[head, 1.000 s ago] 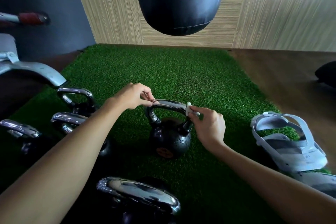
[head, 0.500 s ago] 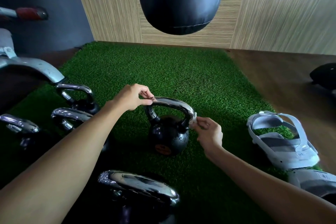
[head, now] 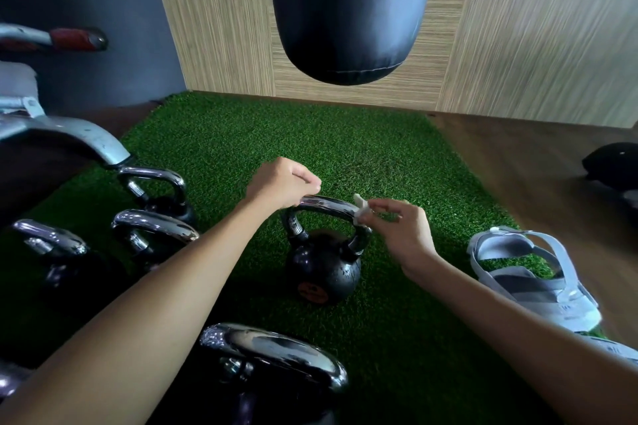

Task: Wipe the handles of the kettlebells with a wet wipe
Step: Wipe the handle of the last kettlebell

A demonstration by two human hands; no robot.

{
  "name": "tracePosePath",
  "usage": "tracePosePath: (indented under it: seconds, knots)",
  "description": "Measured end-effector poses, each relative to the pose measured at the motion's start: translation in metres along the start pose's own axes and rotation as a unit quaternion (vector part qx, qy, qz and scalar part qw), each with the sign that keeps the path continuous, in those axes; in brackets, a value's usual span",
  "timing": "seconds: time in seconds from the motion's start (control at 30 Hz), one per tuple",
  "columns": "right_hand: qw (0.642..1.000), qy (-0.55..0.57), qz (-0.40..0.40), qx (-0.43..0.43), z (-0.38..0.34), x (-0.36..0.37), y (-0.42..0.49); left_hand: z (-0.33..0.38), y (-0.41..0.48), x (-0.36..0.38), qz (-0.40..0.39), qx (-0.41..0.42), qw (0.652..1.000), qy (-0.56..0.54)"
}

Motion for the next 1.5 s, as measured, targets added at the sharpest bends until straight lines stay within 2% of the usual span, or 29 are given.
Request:
tracePosePath:
  seconds: [0.07, 0.13, 0.17, 0.27, 0.37, 0.47, 0.53, 0.6, 0.63, 0.7, 0.77, 0.9, 0.97, 1.1, 1.37, 1.43, 1.5]
  knots:
    - [1.000, 0.006, -0.008, -0.021, -0.017, 0.003, 0.003, 0.012, -0.011, 0.006, -0.126, -0.062, 0.979, -0.151]
    - [0.999, -0.009, -0.011, -0.045, -0.029, 0.005, 0.005, 0.020, -0.022, 0.010, -0.234, -0.080, 0.945, -0.214]
    - [0.998, -0.018, -0.009, -0.058, -0.033, 0.006, 0.008, 0.021, -0.025, 0.010, -0.253, -0.075, 0.935, -0.236]
    - [0.995, -0.035, 0.010, -0.092, -0.044, 0.010, 0.013, 0.021, -0.030, 0.007, -0.223, -0.078, 0.925, -0.299]
    - [0.995, -0.029, 0.029, -0.086, -0.049, 0.016, 0.021, 0.017, -0.027, 0.008, -0.185, -0.083, 0.923, -0.326]
    - [0.998, 0.010, 0.000, -0.064, -0.053, 0.027, 0.028, 0.011, -0.020, 0.010, -0.156, -0.075, 0.933, -0.317]
    - [0.998, -0.010, -0.027, -0.063, -0.047, 0.031, 0.033, 0.005, -0.017, 0.009, -0.121, -0.063, 0.939, -0.316]
    - [0.991, -0.105, -0.050, -0.062, -0.037, 0.030, 0.039, -0.004, -0.010, 0.003, -0.043, -0.027, 0.970, -0.238]
    - [0.980, -0.175, -0.076, -0.060, -0.032, 0.030, 0.042, -0.009, -0.006, 0.000, 0.004, -0.001, 0.986, -0.164]
    - [0.941, -0.305, -0.137, -0.058, -0.024, 0.032, 0.050, -0.013, -0.001, -0.002, 0.067, 0.054, 0.996, -0.007]
    - [0.910, -0.376, -0.168, -0.056, -0.020, 0.037, 0.060, -0.012, -0.001, 0.005, 0.067, 0.094, 0.991, 0.075]
    - [0.872, -0.439, -0.205, -0.073, -0.021, 0.050, 0.070, -0.001, -0.007, 0.013, 0.048, 0.181, 0.970, 0.153]
    - [0.868, -0.446, -0.203, -0.083, -0.020, 0.049, 0.069, 0.003, -0.007, 0.010, 0.045, 0.220, 0.956, 0.186]
    - [0.881, -0.418, -0.209, -0.077, -0.001, 0.039, 0.067, 0.002, -0.006, 0.005, 0.039, 0.226, 0.944, 0.237]
    - [0.902, -0.393, -0.160, -0.075, 0.028, -0.009, 0.047, 0.029, -0.011, 0.022, 0.022, 0.278, 0.936, 0.215]
    - [0.913, -0.372, -0.152, -0.069, 0.037, -0.014, 0.045, 0.024, -0.006, 0.026, 0.003, 0.248, 0.956, 0.157]
    - [0.914, -0.371, -0.150, -0.062, 0.038, -0.017, 0.041, 0.005, 0.003, 0.029, -0.013, 0.176, 0.982, 0.065]
Point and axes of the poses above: each hand's wrist, its own y-axis towards the middle knuckle, its own x-axis out of the palm, z = x × y, the point moved 4 cm from there along y, towards the middle knuckle, and after that the axes turned 3 degrees about y, right-handed, at the moved point
